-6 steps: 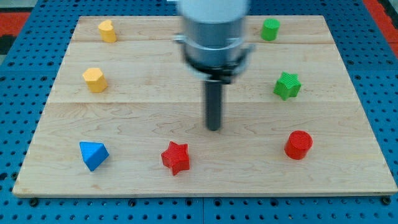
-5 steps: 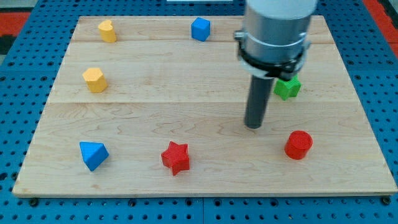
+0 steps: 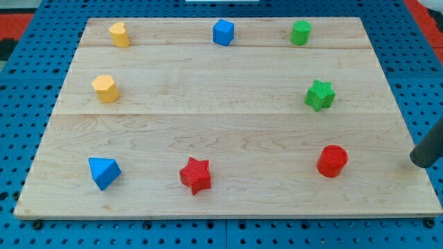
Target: Push the red circle below the yellow hexagon
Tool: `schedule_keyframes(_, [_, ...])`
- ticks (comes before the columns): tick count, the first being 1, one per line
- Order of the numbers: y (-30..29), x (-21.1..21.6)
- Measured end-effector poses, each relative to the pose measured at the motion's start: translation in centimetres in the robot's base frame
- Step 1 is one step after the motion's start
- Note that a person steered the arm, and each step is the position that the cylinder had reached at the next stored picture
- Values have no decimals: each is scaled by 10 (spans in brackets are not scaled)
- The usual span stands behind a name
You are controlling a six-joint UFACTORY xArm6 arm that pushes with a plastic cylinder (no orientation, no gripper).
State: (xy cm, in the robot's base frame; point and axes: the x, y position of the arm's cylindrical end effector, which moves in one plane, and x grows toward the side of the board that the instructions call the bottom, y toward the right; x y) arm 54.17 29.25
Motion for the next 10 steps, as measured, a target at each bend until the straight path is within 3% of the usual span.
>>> schedule_keyframes(2, [-13, 3])
schedule_keyframes(3, [-84, 14])
schedule_keyframes(4, [-190, -13])
schedule_keyframes(5, [-266, -60])
schedule_keyframes(6, [-336, -73])
schedule_keyframes(10, [-519, -45])
